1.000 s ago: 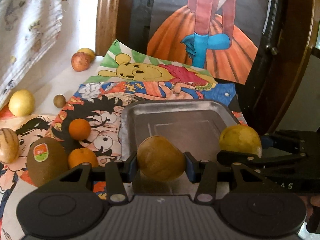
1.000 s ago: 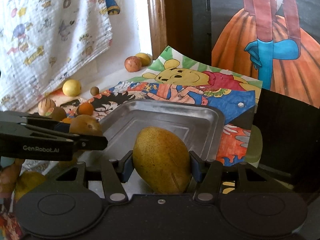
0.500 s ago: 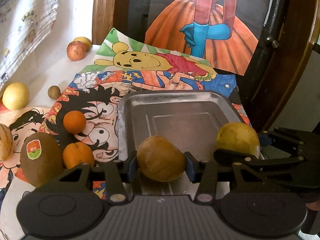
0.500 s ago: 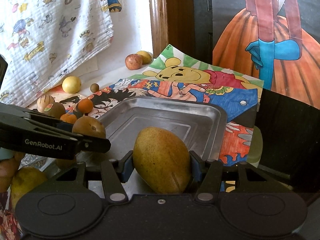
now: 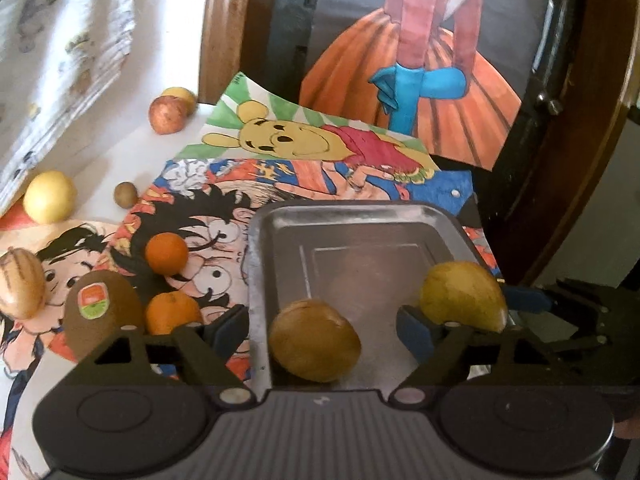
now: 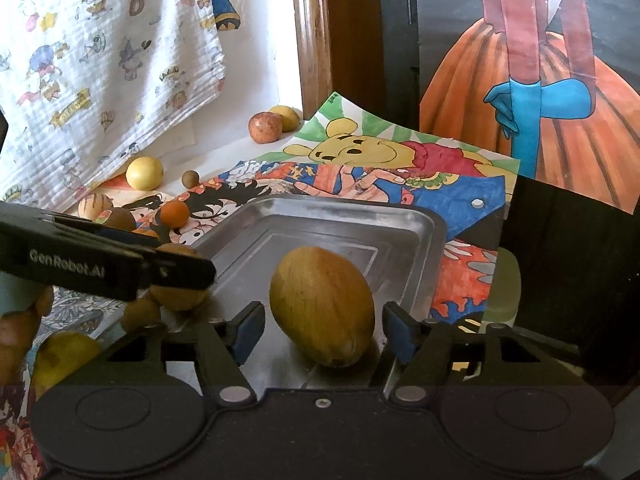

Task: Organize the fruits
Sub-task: 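Carry the brown fruit into the tray with the left tool while the right tool places the pear there, then open both tools and withdraw them from the tray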

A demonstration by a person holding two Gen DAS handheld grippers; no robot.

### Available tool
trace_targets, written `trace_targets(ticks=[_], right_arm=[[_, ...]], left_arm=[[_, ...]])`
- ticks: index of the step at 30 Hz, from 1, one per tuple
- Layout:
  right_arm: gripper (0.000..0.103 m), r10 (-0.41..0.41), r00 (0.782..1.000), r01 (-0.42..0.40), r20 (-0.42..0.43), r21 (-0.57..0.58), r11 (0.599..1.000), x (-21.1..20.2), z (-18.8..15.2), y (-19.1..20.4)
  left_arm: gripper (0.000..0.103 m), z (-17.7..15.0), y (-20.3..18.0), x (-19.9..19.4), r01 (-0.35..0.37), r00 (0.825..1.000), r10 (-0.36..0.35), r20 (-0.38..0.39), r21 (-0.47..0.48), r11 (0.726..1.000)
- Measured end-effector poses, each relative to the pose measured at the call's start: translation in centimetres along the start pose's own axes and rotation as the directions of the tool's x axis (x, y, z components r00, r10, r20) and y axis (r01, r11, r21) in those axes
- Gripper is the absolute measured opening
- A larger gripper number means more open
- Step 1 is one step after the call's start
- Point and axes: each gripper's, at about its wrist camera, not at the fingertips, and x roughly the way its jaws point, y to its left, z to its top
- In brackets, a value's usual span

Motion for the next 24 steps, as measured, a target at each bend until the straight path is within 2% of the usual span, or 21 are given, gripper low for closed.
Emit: trace_targets(ticks=[9, 16, 24], right_arm=[[0.086, -0.002, 0.999, 0.001, 0.036, 0.008, 1.0, -2.6, 0.0, 0.9], [0.102, -0.002, 0.998, 0.001, 0.062, 0.018, 1.0, -5.6, -0.2, 1.9], [0.102, -0.021, 0.999, 0.02, 0.027, 0.009, 1.0, -8.6, -1.3, 3.9]], left_arm=[[0.102, -0.4, 1.1, -3.4, -0.047, 0.996, 0.052, 0.071, -0.076, 0.996], [0.102, -2.1, 1.3, -6.8, -0.11, 0.984, 0.124, 0.125, -0.118, 0.987], [0.102, -5.5, 1.4, -10.9, -0.151, 0.977, 0.167, 0.134, -0.127, 0.98]])
